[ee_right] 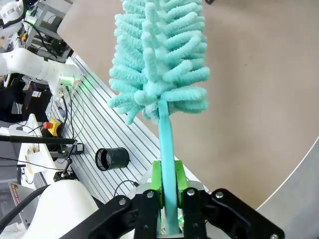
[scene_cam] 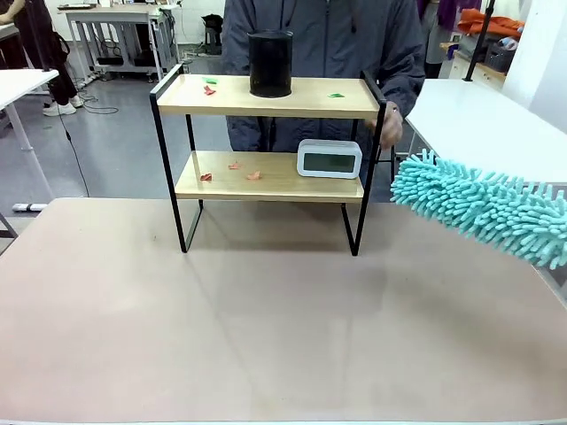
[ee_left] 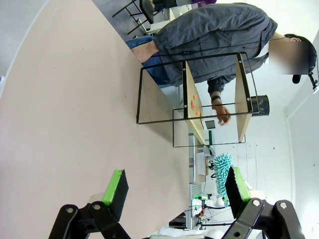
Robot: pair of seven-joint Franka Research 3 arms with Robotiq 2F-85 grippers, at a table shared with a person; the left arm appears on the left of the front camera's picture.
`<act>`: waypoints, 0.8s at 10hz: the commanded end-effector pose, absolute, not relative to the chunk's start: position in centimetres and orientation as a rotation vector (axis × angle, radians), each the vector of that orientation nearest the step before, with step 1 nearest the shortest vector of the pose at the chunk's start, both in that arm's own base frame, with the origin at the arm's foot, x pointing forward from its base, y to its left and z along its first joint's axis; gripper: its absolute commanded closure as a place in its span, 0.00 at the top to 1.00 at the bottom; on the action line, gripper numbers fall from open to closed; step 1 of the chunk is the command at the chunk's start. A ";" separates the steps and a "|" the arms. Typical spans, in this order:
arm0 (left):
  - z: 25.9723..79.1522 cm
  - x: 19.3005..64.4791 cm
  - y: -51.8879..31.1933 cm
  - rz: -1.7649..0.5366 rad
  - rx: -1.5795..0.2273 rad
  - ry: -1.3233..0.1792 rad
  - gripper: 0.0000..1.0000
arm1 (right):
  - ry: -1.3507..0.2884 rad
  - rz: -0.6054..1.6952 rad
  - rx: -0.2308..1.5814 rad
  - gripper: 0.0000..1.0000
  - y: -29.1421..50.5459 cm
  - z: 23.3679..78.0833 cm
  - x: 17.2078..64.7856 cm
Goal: Clean the shelf.
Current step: Clean the specific tier of the Shelf with the Duster once objects are removed.
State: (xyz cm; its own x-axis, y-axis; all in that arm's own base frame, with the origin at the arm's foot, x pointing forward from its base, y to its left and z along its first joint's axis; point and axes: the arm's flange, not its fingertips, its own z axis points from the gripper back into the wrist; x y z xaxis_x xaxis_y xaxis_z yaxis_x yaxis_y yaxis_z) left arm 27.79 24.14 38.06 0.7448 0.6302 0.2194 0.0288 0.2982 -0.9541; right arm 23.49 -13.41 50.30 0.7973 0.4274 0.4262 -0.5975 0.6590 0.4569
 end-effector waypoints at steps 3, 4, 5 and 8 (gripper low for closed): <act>37.9 27.6 23.7 0.423 -1.231 -0.674 1.00 | -0.281 0.591 0.613 0.00 -13.5 50.9 23.3; 37.9 27.6 23.7 0.423 -1.231 -0.674 1.00 | -0.281 0.591 0.613 0.00 -13.5 50.9 23.3; 37.9 27.6 23.7 0.423 -1.231 -0.674 1.00 | -0.281 0.591 0.613 0.00 -13.5 50.9 23.3; 37.9 27.6 23.7 0.423 -1.231 -0.674 1.00 | -0.281 0.591 0.613 0.00 -13.5 50.9 23.3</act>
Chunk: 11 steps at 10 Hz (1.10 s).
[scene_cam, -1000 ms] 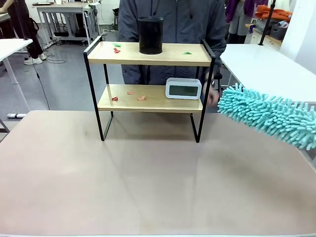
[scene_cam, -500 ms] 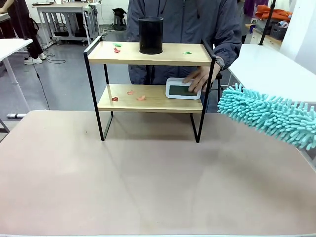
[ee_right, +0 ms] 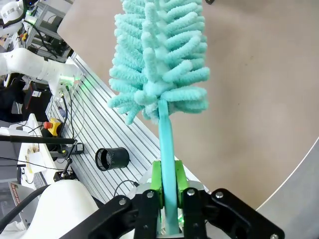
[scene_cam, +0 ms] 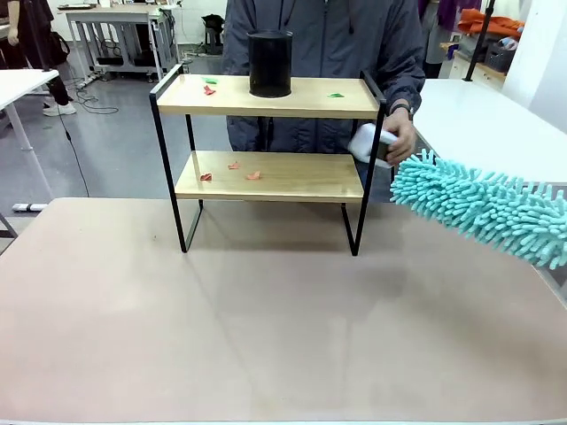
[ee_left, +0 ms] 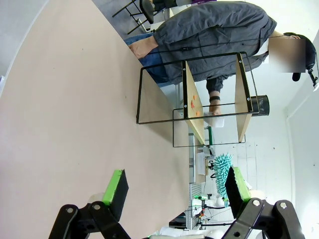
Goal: Clean the shelf.
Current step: Clean the specific tier of the Shelf with the Duster once objects are removed.
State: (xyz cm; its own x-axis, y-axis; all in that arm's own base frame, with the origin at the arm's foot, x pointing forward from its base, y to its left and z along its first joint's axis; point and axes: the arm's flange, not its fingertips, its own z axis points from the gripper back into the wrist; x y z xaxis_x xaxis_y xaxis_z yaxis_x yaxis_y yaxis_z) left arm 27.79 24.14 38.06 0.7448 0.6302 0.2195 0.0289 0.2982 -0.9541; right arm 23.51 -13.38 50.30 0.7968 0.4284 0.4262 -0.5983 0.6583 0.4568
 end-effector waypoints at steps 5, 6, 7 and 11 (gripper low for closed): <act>37.9 27.6 23.7 0.423 -1.231 -0.674 1.00 | -0.281 0.591 0.613 0.00 -13.5 50.9 23.3; 37.9 27.6 23.7 0.423 -1.231 -0.674 1.00 | -0.281 0.591 0.613 0.00 -13.5 50.9 23.3; 37.9 27.6 23.7 0.423 -1.231 -0.674 1.00 | -0.281 0.591 0.613 0.00 -13.5 50.9 23.3; 37.9 27.6 23.7 0.423 -1.231 -0.674 1.00 | -0.276 0.557 0.554 0.12 -10.6 52.8 21.2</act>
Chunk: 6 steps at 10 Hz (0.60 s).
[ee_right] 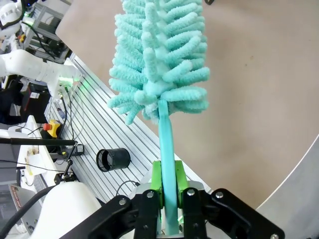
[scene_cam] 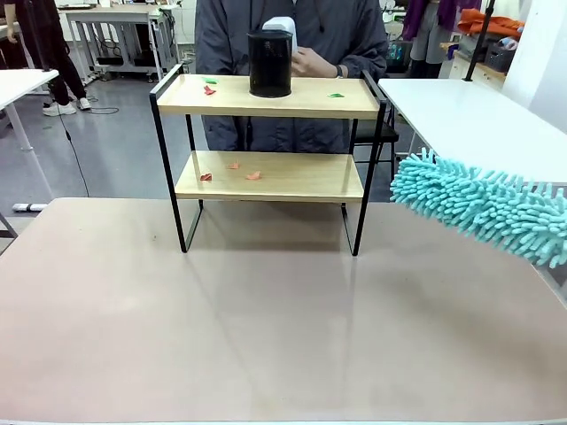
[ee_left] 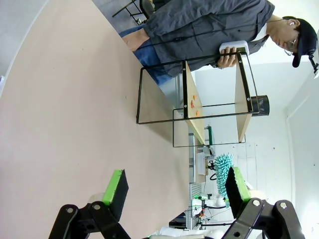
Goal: Clean the shelf.
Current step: Clean the specific tier of the Shelf with the Duster once objects are removed.
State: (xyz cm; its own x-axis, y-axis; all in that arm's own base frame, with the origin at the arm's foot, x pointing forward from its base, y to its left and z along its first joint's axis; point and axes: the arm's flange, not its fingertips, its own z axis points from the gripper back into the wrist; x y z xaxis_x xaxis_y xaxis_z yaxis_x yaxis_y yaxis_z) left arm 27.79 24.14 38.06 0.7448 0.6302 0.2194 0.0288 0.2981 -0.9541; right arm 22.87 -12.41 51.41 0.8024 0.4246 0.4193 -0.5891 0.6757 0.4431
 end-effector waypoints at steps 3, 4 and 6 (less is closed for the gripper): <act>37.9 27.6 23.7 0.423 -1.231 -0.674 1.00 | -0.186 0.557 0.449 0.12 -3.0 56.0 20.5; 37.9 27.6 23.7 0.423 -1.231 -0.674 1.00 | -0.158 0.565 0.435 0.12 -0.6 56.2 21.5; 37.9 27.6 23.7 0.423 -1.231 -0.674 1.00 | -0.165 0.541 0.409 0.12 5.0 57.0 24.0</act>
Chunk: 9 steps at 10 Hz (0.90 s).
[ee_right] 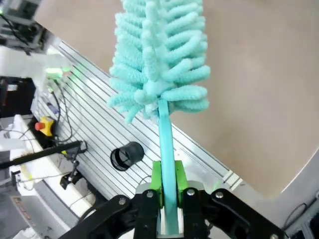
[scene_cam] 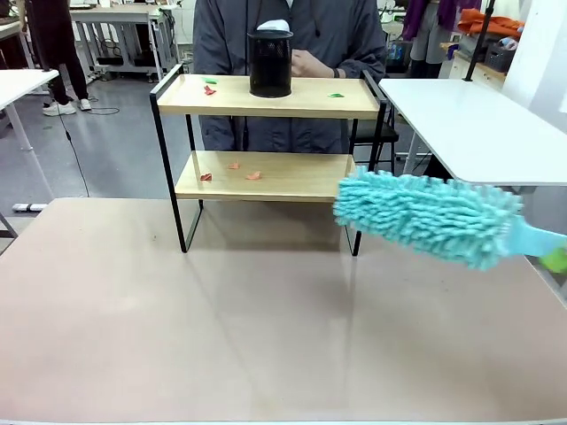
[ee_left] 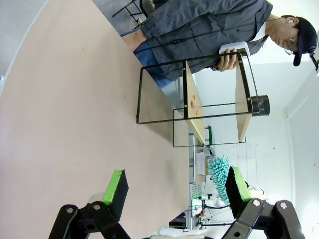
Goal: Clean the shelf.
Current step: Clean the specific tier of the Shelf with the Duster once objects are removed.
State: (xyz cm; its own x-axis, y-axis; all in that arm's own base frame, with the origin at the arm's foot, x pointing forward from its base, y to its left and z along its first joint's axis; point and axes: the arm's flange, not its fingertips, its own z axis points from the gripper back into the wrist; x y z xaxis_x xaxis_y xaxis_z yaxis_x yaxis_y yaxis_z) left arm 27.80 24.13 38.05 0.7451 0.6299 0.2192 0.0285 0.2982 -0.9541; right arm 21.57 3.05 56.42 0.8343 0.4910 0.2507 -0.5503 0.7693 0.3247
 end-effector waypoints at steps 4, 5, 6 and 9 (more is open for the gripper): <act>37.9 27.6 23.7 0.423 -1.231 -0.674 1.00 | -0.219 0.379 0.417 0.12 13.9 57.6 28.0; 37.9 27.6 23.7 0.423 -1.231 -0.674 1.00 | -0.202 0.342 0.418 0.12 14.8 57.5 28.0; 37.9 27.6 23.7 0.423 -1.231 -0.674 1.00 | -0.186 0.444 0.412 0.12 12.4 56.8 27.2; 37.9 27.6 23.7 0.423 -1.231 -0.674 1.00 | -0.185 0.411 0.409 0.12 13.5 56.9 27.8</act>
State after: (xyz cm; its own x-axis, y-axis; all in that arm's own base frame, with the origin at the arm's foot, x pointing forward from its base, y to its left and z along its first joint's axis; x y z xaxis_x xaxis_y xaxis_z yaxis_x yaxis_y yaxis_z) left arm 27.81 24.14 38.06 0.7453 0.6297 0.2191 0.0286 0.2982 -0.9541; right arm 27.65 12.99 56.90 0.9000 0.3557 0.2520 -0.4273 0.8341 0.3488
